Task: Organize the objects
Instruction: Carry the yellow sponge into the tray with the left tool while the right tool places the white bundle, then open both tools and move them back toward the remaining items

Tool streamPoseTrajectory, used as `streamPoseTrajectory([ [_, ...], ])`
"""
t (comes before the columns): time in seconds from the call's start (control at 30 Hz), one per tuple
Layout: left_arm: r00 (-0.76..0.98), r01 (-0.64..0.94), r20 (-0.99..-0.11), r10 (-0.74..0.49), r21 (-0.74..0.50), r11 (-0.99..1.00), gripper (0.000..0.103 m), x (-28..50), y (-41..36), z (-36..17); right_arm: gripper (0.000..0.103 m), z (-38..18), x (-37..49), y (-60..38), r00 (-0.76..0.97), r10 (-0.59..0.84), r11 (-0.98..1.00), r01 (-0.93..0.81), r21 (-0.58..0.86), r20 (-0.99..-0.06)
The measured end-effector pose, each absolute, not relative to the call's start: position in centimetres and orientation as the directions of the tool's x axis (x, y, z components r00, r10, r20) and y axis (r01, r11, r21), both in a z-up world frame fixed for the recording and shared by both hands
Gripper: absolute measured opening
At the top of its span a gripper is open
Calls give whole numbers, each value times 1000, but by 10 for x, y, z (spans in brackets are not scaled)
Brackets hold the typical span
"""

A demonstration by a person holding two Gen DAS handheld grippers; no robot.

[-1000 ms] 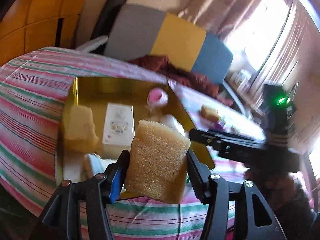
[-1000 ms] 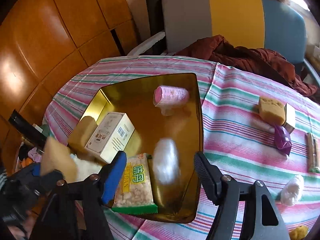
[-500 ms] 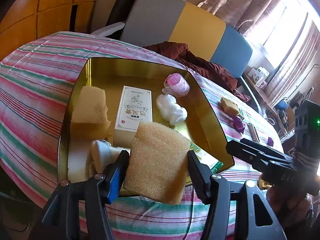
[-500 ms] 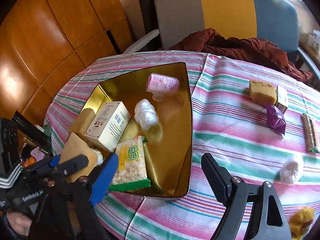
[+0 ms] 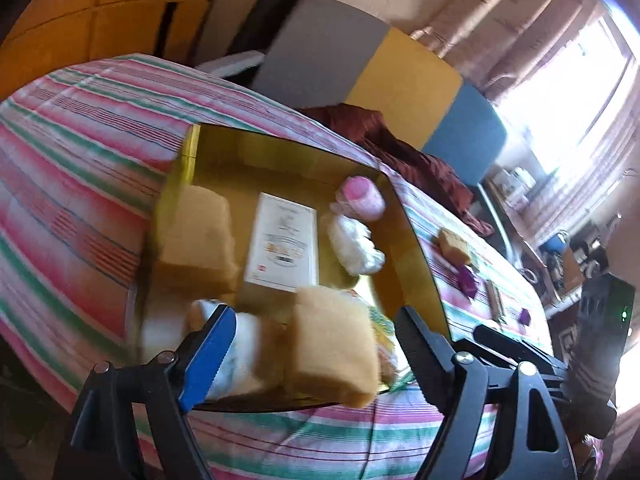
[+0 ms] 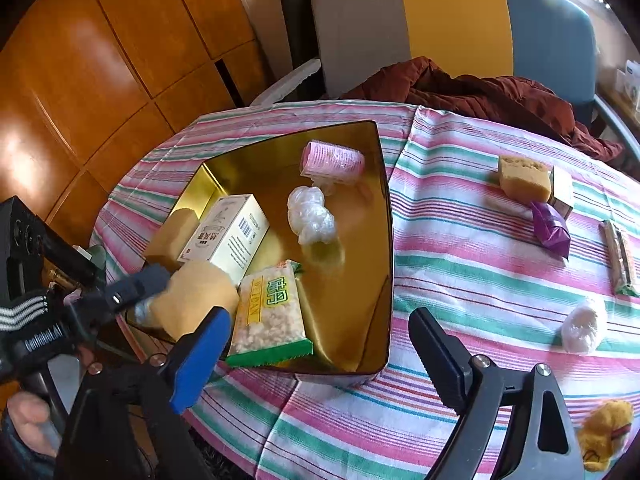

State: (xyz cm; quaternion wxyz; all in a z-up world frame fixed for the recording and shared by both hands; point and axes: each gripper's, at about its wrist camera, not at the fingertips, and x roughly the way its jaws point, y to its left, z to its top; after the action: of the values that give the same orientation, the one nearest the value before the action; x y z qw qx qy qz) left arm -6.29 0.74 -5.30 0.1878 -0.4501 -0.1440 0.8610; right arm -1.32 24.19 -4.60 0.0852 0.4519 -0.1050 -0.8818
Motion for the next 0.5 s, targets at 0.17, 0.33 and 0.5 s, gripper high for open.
streamPoseTrajectory([
  [0.17, -585, -219, -762, 279, -183, -958, 57, -46, 24, -53, 91, -49, -11, 243, -572, -244, -963, 46, 266, -783],
  [0.33, -611, -241, -763, 212, -76, -968, 57, -48, 43, -59, 91, -52, -10, 244, -568, -238, -964, 40, 262, -788],
  [0.5, -611, -227, -768, 192, -62, -972, 58, -61, 50, -59, 91, -52, -9, 244, -566, -239, -964, 42, 262, -789],
])
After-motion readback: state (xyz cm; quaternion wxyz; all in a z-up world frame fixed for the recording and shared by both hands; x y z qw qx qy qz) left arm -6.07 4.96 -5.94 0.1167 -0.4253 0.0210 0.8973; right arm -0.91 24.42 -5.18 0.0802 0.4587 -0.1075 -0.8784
